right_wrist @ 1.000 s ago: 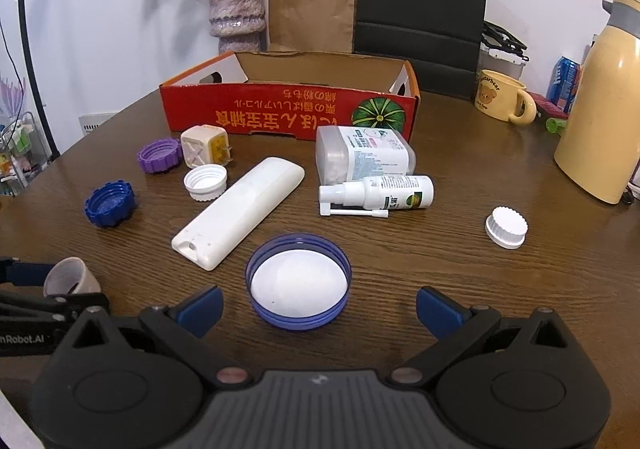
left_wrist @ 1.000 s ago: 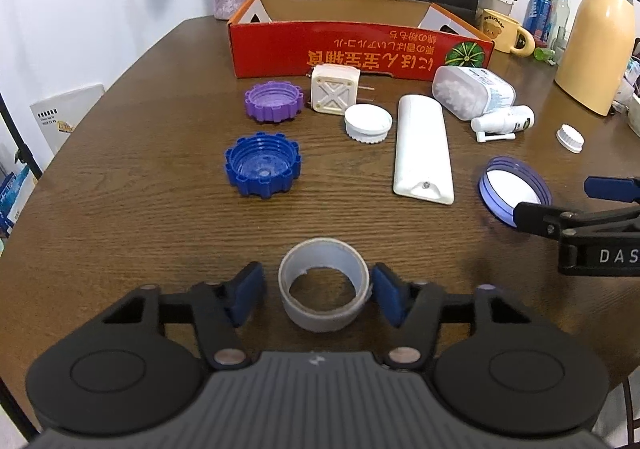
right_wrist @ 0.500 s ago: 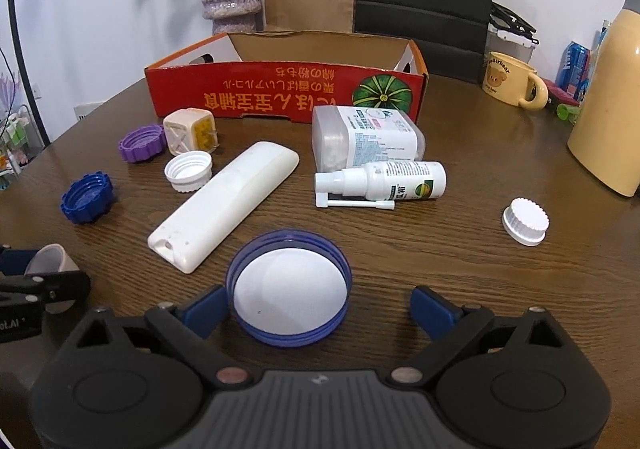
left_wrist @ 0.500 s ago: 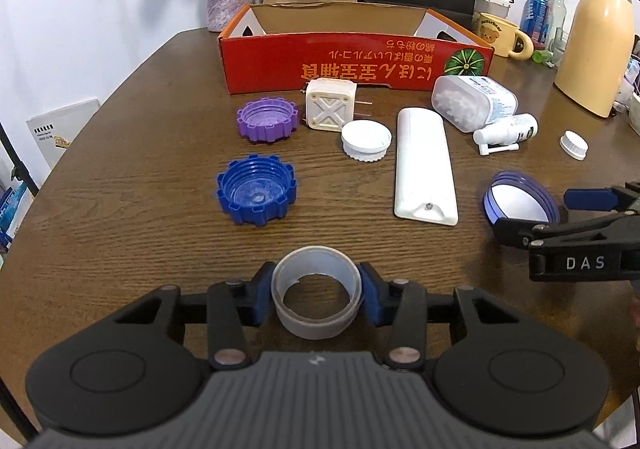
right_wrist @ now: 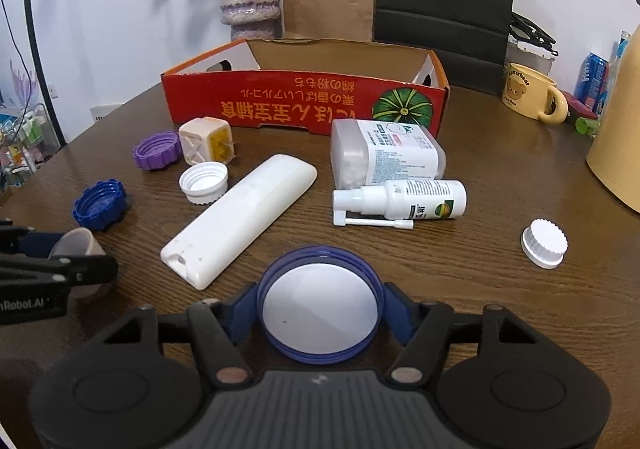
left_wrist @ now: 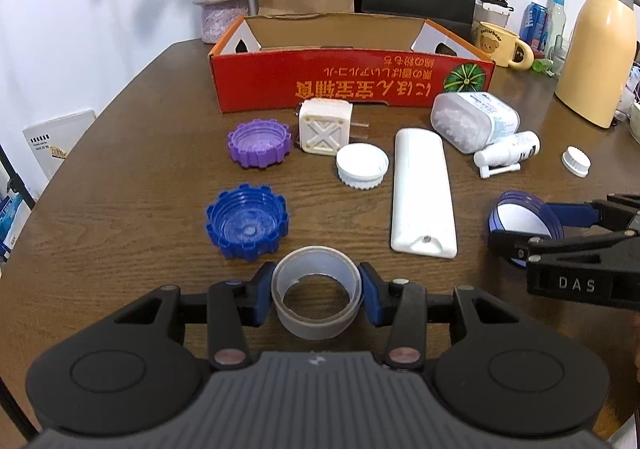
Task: Organize rigid objects
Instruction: 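Carry the tape ring with the left gripper while the right gripper carries the lid over the box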
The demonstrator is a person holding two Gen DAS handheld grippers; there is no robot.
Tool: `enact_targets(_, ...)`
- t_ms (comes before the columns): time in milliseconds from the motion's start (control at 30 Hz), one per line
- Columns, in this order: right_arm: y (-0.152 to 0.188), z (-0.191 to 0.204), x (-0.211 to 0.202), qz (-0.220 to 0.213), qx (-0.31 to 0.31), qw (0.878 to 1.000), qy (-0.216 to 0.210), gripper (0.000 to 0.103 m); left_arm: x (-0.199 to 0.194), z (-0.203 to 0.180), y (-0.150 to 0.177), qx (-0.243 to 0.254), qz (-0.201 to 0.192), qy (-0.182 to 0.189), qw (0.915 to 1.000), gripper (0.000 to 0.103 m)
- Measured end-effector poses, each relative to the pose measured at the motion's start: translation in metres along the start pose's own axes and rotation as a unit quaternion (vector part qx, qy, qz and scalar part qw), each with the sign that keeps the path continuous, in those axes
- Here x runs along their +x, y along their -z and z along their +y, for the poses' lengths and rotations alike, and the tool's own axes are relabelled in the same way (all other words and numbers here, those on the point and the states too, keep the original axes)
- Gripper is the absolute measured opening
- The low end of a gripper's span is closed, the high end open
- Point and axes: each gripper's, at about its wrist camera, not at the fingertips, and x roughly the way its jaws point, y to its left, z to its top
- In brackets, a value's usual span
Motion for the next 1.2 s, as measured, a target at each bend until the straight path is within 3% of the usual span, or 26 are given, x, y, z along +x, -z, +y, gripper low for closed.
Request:
enact_targets(467, -0.013, -0.003, -0.007, -0.021, 0.015, 1.000, -0.010, 0.065, -0.005, -0.003, -0.023, -0.001, -0.023, 0.000, 0.9997, 0.045)
enact_targets(1200, -0.069, -0.001, -0.019, -0.074, 0.012, 0.997, -0.009, 0.065, -0.017, -0.001, -0.079, -0.010, -0.082, -0.003, 0.9966, 0.045)
